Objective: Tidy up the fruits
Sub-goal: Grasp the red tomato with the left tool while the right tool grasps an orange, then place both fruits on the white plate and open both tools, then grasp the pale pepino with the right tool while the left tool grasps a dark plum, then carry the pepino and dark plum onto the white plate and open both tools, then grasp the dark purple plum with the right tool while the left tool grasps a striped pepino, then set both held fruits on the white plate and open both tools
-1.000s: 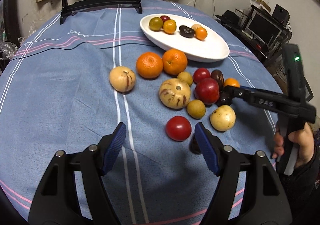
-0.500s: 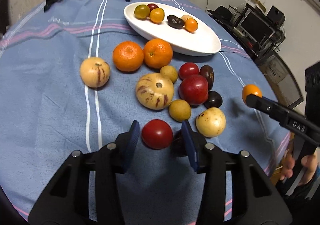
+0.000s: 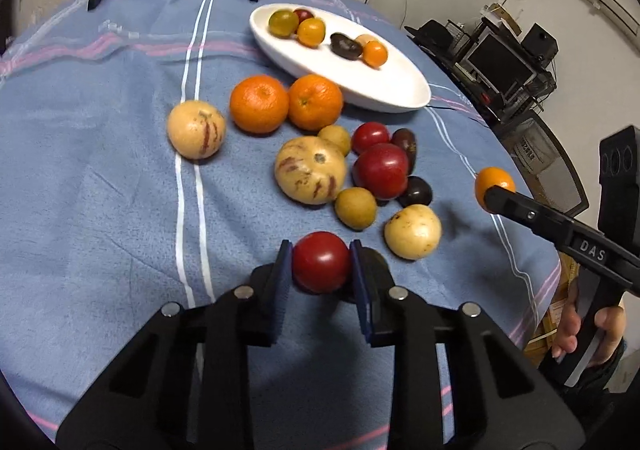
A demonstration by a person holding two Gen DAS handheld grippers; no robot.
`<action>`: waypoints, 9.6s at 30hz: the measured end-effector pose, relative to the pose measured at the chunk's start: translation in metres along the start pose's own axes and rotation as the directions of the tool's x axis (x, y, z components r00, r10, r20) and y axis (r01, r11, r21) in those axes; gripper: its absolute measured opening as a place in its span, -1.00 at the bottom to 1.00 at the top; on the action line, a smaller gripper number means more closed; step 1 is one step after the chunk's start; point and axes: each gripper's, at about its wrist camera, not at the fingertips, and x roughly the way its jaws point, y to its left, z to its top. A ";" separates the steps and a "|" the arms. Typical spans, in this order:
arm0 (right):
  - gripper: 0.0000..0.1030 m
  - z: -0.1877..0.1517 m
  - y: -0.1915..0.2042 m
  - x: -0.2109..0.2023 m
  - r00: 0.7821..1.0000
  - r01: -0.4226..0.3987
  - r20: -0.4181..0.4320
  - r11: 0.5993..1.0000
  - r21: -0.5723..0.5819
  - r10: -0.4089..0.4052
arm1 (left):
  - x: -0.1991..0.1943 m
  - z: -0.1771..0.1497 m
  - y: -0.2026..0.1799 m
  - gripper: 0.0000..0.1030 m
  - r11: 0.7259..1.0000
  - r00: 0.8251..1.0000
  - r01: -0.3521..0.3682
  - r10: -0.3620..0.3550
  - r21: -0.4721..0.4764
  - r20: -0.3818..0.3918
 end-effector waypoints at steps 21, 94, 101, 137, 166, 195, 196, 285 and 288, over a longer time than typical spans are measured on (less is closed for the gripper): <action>-0.29 0.019 0.011 0.004 0.999 0.040 0.014 0.996 -0.077 -0.039 | -0.024 0.052 -0.036 -0.44 0.983 0.986 -0.137 0.122 0.126 0.117; -0.25 -0.014 0.030 0.010 1.000 -0.004 -0.004 0.998 -0.059 0.004 | -0.017 -0.014 -0.035 0.70 0.973 0.984 -0.174 0.166 0.153 0.064; -0.25 -0.020 0.005 -0.009 1.000 -0.008 0.029 1.000 0.002 0.008 | 0.014 -0.016 -0.047 0.17 0.972 0.987 -0.155 0.158 0.176 -0.006; -0.25 0.060 -0.002 0.009 0.995 0.088 0.052 0.991 -0.100 -0.083 | -0.007 0.124 -0.029 -0.45 0.968 0.976 -0.194 0.175 0.158 0.131; 0.20 0.150 -0.051 0.052 0.987 0.145 0.079 0.989 -0.030 -0.142 | 0.041 0.200 -0.023 0.32 0.989 0.988 -0.138 0.133 0.057 0.078; -0.11 -0.003 0.034 0.057 0.995 0.036 -0.082 0.980 -0.196 -0.053 | -0.049 0.021 0.029 0.49 0.979 0.974 -0.198 0.201 -0.038 0.100; -0.17 -0.002 0.034 0.061 0.995 0.036 -0.088 0.980 -0.197 -0.054 | -0.048 0.020 0.027 0.49 0.980 0.976 -0.195 0.197 -0.030 0.098; 0.14 0.155 -0.037 0.075 0.990 0.129 0.076 0.987 -0.093 -0.122 | 0.054 0.210 -0.016 0.30 0.984 0.983 -0.172 0.168 0.054 0.079; 0.16 0.132 -0.024 0.048 0.993 0.098 0.071 0.989 -0.115 -0.091 | 0.023 0.184 -0.013 0.42 0.985 0.982 -0.165 0.158 0.054 0.104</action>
